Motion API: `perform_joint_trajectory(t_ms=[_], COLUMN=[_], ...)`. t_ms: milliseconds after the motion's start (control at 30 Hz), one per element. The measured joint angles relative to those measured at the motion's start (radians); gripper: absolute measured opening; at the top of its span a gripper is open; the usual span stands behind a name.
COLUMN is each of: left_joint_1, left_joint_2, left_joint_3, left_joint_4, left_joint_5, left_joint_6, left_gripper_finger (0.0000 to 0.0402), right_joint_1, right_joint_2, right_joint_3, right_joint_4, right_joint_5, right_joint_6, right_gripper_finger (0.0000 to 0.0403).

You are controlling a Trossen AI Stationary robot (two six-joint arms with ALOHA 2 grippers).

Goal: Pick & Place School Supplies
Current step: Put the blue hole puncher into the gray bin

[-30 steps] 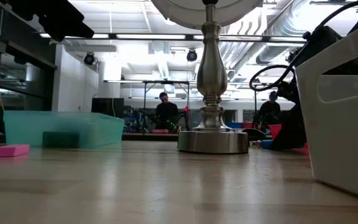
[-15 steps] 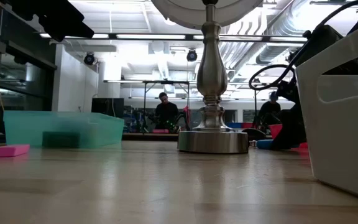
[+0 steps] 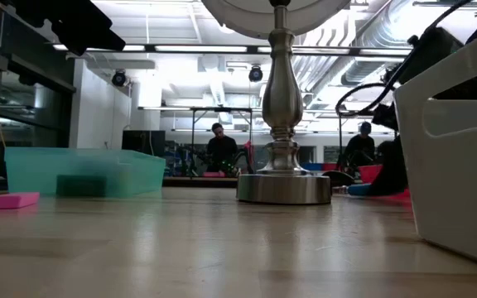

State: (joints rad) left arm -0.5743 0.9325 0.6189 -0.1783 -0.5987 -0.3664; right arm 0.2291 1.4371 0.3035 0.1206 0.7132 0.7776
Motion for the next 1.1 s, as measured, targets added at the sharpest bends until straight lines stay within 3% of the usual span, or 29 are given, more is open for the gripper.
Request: perform_joint_trajectory(t_ms=[233, 633, 1100], left_joint_1=[0.0, 0.0, 0.0], left_joint_2=[0.0, 0.0, 0.0], left_joint_3=[0.0, 0.0, 0.0], left_joint_4=[0.0, 0.001, 0.013], left_joint_5=[0.0, 0.0, 0.0], left_joint_6=[0.0, 0.0, 0.0], left_gripper_finger=[0.0204, 0.0204, 0.0204], right_joint_1=[0.036, 0.228, 0.524], right_joint_2=[-0.196, -0.511, -0.627], right_joint_3=[0.001, 0.003, 0.004], right_joint_4=[-0.074, -0.207, -0.144], right_joint_5=[-0.02, -0.101, -0.117], right_joint_6=[-0.017, 0.039, 0.032], right_gripper_finger=[0.0039, 0.0039, 0.0039])
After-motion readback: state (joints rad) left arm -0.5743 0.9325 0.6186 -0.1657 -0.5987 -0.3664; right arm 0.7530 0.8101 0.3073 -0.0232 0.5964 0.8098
